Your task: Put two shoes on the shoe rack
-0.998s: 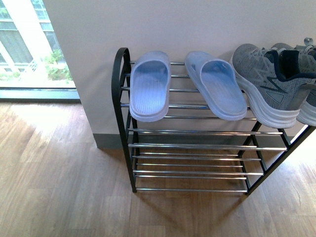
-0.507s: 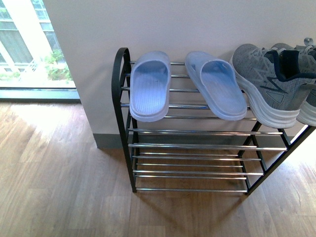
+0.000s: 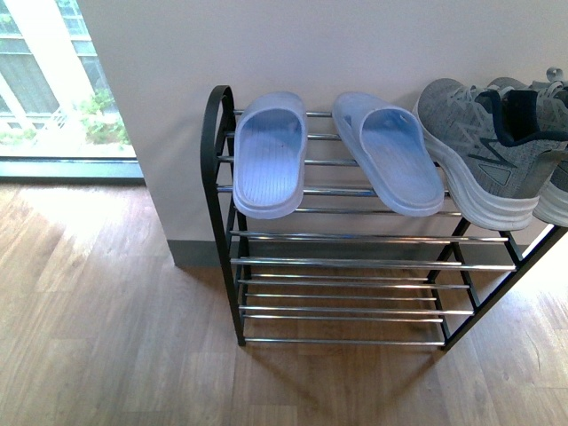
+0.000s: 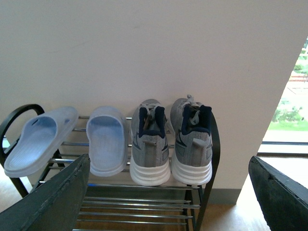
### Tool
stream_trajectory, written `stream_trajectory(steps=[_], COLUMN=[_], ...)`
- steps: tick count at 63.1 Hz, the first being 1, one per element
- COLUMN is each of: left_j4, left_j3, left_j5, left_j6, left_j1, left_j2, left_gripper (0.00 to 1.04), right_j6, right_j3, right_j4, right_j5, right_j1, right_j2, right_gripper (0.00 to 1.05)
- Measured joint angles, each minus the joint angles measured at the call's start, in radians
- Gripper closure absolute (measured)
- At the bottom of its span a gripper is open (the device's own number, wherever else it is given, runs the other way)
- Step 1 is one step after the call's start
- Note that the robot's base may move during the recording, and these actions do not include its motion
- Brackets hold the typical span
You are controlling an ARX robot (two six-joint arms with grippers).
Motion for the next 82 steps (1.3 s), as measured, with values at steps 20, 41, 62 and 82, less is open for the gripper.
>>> stream_trajectory(steps=[20, 41, 62, 82], left_j4=[-0.188, -0.188, -0.188, -0.188], left_j3=[0.0, 0.0, 0.0, 0.0], left_j5=[0.0, 0.0, 0.0, 0.0], left_j6=[0.0, 0.0, 0.0, 0.002], left_j1=[0.0, 0.0, 0.0, 0.0], left_j2=[-0.17, -0.171, -0.171, -0.171], left_gripper=[1.04, 0.73, 0.13, 0.09], right_j6=[0.0, 0.0, 0.0, 0.0], right_j3=[0.0, 0.0, 0.0, 0.0], right_j4=[0.0, 0.0, 0.0, 0.0], right_j5=[-0.001, -0.001, -0.001, -0.001], right_j1=[0.0, 0.0, 0.0, 0.0], right_j2=[0.0, 0.0, 0.0, 0.0], right_gripper=[0.09, 0.09, 0.09, 0.09])
